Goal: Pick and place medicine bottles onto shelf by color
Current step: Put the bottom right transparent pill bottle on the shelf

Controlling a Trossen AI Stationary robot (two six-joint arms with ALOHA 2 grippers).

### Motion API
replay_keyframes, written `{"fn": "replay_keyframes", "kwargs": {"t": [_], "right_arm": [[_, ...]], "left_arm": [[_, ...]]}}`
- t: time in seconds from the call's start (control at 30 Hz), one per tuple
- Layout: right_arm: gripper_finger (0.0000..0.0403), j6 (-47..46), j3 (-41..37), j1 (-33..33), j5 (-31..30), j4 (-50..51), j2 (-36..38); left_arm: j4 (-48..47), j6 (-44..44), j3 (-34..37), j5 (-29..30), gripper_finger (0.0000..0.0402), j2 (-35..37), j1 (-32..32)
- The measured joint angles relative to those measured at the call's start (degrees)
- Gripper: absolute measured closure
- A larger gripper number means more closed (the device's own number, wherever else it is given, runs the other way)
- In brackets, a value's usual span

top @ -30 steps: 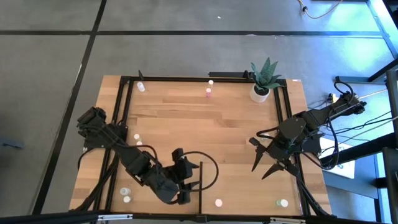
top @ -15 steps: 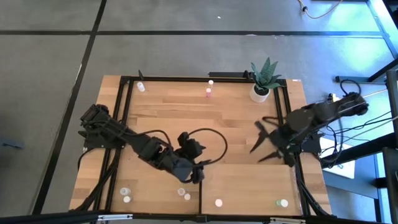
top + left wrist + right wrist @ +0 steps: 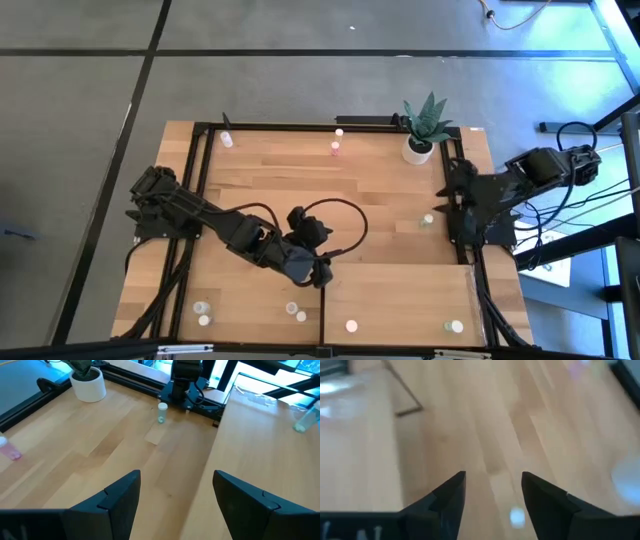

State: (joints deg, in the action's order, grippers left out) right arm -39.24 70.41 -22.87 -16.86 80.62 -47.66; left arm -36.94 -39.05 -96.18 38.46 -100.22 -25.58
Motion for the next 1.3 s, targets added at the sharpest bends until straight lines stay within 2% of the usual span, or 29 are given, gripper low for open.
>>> {"fn": "replay_keyframes", "kwargs": {"t": [0.1, 0.17, 0.53, 0.73, 1.0, 1.17, 1.3], "right_arm": [[0.0208, -8.2, -0.5, 0.0, 0.0, 3.9, -0.1], [0.0208, -10.1, -0.5, 0.0, 0.0, 4.1, -0.2], [0.0208, -11.3, -0.5, 0.0, 0.0, -2.1, -0.4], [0.0208, -14.1, -0.6, 0.2, -1.6, -2.6, -1.7], [0.0208, -13.9, -0.6, 2.3, -1.6, -3.7, -4.8], [0.0208, -10.7, -0.6, 2.5, -1.7, -6.0, -5.5], [0.0208, -7.7, -0.6, 2.5, -1.7, -9.6, -5.5]], "left_arm": [[0.1, 0.0, 0.0, 0.0, 0.0159, 0.0, 0.7], [0.1, 0.0, 0.0, 0.0, 0.0159, 0.0, 1.2], [-0.5, 0.0, 0.0, 0.0, 0.0159, 0.0, 3.1], [-6.0, -2.4, 0.0, -0.4, 0.0159, 0.1, 4.7], [-21.5, -8.5, 0.0, -15.9, 0.0159, 2.9, 6.1], [-23.1, -9.3, 0.0, -21.1, 0.0159, 3.8, 3.1], [-23.3, -16.2, 0.0, -25.1, 0.0159, 3.9, 0.2]]}}
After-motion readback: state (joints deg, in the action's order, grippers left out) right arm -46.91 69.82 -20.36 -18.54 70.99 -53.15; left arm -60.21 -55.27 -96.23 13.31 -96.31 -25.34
